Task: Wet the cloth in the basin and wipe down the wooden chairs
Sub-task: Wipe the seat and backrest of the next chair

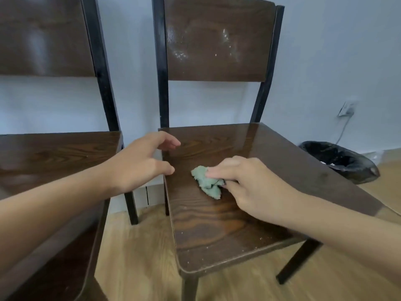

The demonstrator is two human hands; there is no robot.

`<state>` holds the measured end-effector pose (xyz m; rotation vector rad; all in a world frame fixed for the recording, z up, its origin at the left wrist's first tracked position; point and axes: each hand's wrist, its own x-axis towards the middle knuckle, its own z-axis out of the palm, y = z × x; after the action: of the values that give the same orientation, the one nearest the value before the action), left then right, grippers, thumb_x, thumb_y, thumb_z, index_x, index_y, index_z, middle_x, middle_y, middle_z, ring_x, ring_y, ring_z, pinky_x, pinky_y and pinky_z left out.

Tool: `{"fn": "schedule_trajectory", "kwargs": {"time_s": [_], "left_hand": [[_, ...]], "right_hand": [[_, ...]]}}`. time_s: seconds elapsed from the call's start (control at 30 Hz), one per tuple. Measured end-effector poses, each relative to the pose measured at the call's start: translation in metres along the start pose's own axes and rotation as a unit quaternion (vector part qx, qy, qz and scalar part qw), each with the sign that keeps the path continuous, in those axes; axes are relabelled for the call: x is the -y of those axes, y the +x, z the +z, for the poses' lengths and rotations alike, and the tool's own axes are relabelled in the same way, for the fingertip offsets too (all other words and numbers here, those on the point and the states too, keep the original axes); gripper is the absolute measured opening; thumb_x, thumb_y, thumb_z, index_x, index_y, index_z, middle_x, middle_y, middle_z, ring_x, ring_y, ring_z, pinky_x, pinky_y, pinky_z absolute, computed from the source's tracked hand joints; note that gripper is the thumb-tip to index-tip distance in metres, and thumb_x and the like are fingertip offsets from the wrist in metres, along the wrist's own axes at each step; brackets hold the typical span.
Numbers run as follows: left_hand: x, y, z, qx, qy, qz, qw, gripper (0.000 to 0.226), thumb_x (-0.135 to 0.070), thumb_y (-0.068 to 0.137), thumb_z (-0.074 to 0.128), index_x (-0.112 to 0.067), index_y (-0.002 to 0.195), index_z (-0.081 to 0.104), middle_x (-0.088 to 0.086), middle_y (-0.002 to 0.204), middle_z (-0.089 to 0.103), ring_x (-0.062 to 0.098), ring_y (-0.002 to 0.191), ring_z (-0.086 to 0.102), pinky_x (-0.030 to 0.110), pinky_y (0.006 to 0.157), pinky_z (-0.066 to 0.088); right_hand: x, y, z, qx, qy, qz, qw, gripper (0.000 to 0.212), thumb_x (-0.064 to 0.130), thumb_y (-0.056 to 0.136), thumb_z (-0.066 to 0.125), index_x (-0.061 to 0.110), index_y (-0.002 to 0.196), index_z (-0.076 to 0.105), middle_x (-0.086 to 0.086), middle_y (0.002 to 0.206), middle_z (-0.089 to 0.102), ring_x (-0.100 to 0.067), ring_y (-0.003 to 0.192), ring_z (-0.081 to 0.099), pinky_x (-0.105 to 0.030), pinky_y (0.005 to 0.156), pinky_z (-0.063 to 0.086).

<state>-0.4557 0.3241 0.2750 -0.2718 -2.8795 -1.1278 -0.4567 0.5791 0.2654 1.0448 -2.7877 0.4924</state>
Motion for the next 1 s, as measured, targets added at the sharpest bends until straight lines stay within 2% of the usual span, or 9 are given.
{"fn": "schedule_trajectory", "kwargs": {"time_s": [0.1, 0.17, 0.27, 0.4, 0.53, 0.6, 0.67, 0.83, 1.0], "left_hand": [[0.000, -0.016, 0.001, 0.003, 0.004, 0.005, 1.000, 0.049, -0.019, 0.092, 0.071, -0.039, 0.133, 0.054, -0.020, 0.135, 0.054, -0.004, 0.119, 0.049, 0.022, 0.096, 0.033], [-0.001, -0.024, 0.000, 0.001, 0.000, 0.008, 1.000, 0.049, -0.020, 0.091, 0.071, -0.042, 0.132, 0.054, -0.022, 0.135, 0.054, -0.005, 0.120, 0.048, 0.025, 0.100, 0.033], [-0.006, -0.031, 0.000, -0.004, 0.005, 0.012, 1.000, 0.050, -0.020, 0.091, 0.072, -0.044, 0.131, 0.053, -0.025, 0.132, 0.052, -0.016, 0.111, 0.045, 0.025, 0.100, 0.033], [-0.007, -0.039, 0.000, -0.017, 0.005, 0.009, 1.000, 0.050, -0.020, 0.091, 0.072, -0.044, 0.131, 0.053, -0.023, 0.131, 0.052, -0.012, 0.109, 0.046, 0.026, 0.100, 0.034], [-0.007, -0.047, 0.001, -0.026, 0.015, 0.016, 0.999, 0.051, -0.020, 0.090, 0.074, -0.045, 0.130, 0.053, -0.022, 0.133, 0.053, -0.005, 0.119, 0.047, 0.026, 0.101, 0.035], [-0.010, -0.051, 0.001, -0.026, 0.024, 0.034, 0.999, 0.052, -0.020, 0.090, 0.074, -0.045, 0.130, 0.053, -0.025, 0.130, 0.052, -0.010, 0.115, 0.047, 0.024, 0.099, 0.034], [-0.010, -0.055, 0.002, -0.023, 0.033, 0.056, 0.998, 0.051, -0.021, 0.090, 0.073, -0.047, 0.128, 0.053, -0.031, 0.127, 0.050, -0.018, 0.114, 0.043, 0.021, 0.097, 0.034], [-0.001, -0.058, 0.005, -0.019, 0.053, 0.076, 0.995, 0.050, -0.022, 0.089, 0.073, -0.050, 0.125, 0.052, -0.034, 0.126, 0.050, -0.031, 0.111, 0.038, 0.011, 0.088, 0.037], [0.000, -0.050, -0.002, -0.029, 0.059, 0.043, 0.997, 0.053, -0.017, 0.087, 0.074, -0.047, 0.126, 0.055, -0.020, 0.133, 0.055, -0.002, 0.124, 0.049, 0.030, 0.105, 0.039]], "right_hand": [[0.043, -0.067, 0.006, -0.021, 0.024, -0.052, 0.998, 0.039, 0.001, 0.096, 0.052, 0.015, 0.129, 0.070, 0.002, 0.121, 0.070, -0.020, 0.105, 0.062, -0.035, 0.092, 0.054], [0.057, -0.089, 0.018, 0.029, 0.061, -0.110, 0.992, 0.032, 0.000, 0.103, 0.045, 0.001, 0.128, 0.065, 0.003, 0.123, 0.065, -0.010, 0.110, 0.058, -0.017, 0.100, 0.045], [0.058, -0.107, 0.018, 0.044, 0.100, -0.171, 0.979, 0.031, 0.001, 0.105, 0.042, 0.000, 0.131, 0.059, 0.035, 0.118, 0.053, 0.009, 0.114, 0.049, -0.010, 0.105, 0.034], [0.050, -0.112, -0.027, -0.074, 0.082, -0.016, 0.994, 0.049, -0.002, 0.091, 0.063, 0.033, 0.124, 0.072, 0.026, 0.120, 0.068, 0.003, 0.116, 0.058, -0.009, 0.096, 0.043], [-0.031, -0.082, -0.065, -0.158, -0.042, 0.217, 0.962, 0.040, 0.000, 0.096, 0.059, 0.027, 0.123, 0.073, 0.009, 0.109, 0.073, -0.003, 0.094, 0.063, -0.012, 0.075, 0.042], [-0.072, -0.082, -0.064, -0.148, -0.089, 0.306, 0.936, 0.038, 0.001, 0.097, 0.056, 0.019, 0.127, 0.071, -0.005, 0.118, 0.073, -0.016, 0.090, 0.065, -0.019, 0.073, 0.044], [-0.078, -0.091, -0.054, -0.124, -0.114, 0.344, 0.924, 0.038, 0.001, 0.097, 0.055, 0.013, 0.131, 0.068, -0.010, 0.121, 0.071, -0.013, 0.079, 0.062, -0.018, 0.065, 0.044], [-0.003, -0.110, -0.020, -0.115, -0.123, 0.257, 0.952, 0.031, -0.001, 0.092, 0.058, 0.010, 0.116, 0.075, -0.002, 0.099, 0.065, -0.022, 0.097, 0.060, -0.038, 0.083, 0.054], [0.101, -0.102, 0.007, -0.069, -0.055, 0.100, 0.991, 0.035, 0.001, 0.064, 0.075, 0.014, 0.096, 0.076, 0.002, 0.094, 0.067, -0.021, 0.090, 0.064, -0.032, 0.074, 0.057]]}}
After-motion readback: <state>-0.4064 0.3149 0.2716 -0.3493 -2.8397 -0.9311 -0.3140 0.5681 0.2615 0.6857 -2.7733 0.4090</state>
